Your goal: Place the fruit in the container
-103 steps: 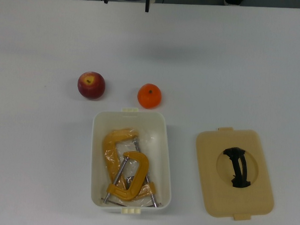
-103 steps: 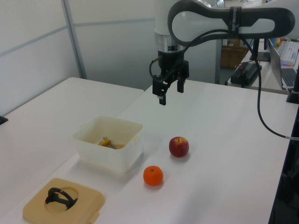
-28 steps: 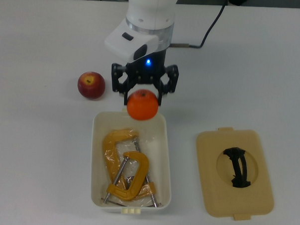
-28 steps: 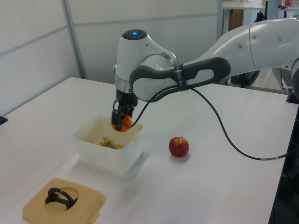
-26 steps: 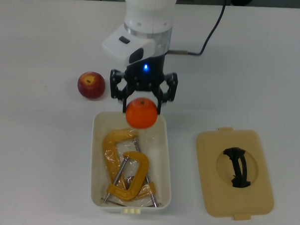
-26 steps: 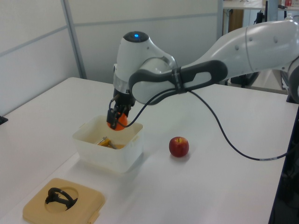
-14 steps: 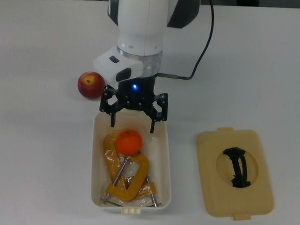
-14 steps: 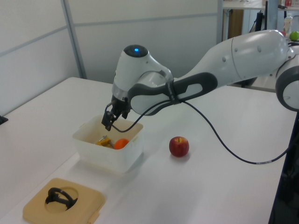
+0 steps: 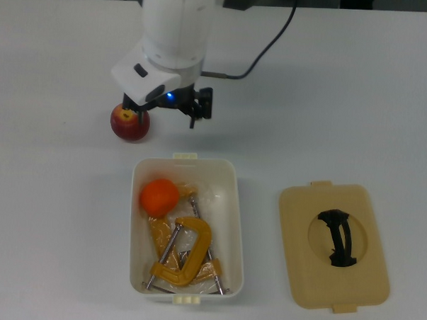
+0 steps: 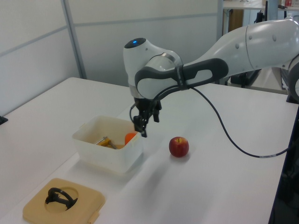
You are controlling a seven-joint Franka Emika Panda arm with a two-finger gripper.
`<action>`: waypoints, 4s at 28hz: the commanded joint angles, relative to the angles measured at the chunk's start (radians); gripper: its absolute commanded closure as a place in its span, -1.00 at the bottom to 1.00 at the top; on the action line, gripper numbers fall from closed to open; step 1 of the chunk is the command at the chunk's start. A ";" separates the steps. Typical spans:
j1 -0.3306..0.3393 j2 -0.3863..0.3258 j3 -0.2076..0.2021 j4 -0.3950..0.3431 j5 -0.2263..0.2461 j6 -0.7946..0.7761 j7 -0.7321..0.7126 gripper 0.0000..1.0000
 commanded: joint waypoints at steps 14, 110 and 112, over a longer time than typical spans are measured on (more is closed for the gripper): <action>-0.083 0.026 -0.010 -0.151 -0.033 -0.002 -0.257 -1.00; 0.007 -0.408 0.065 -0.111 0.085 -0.301 0.181 -1.00; 0.004 -0.443 0.057 -0.139 0.099 -0.290 0.144 -1.00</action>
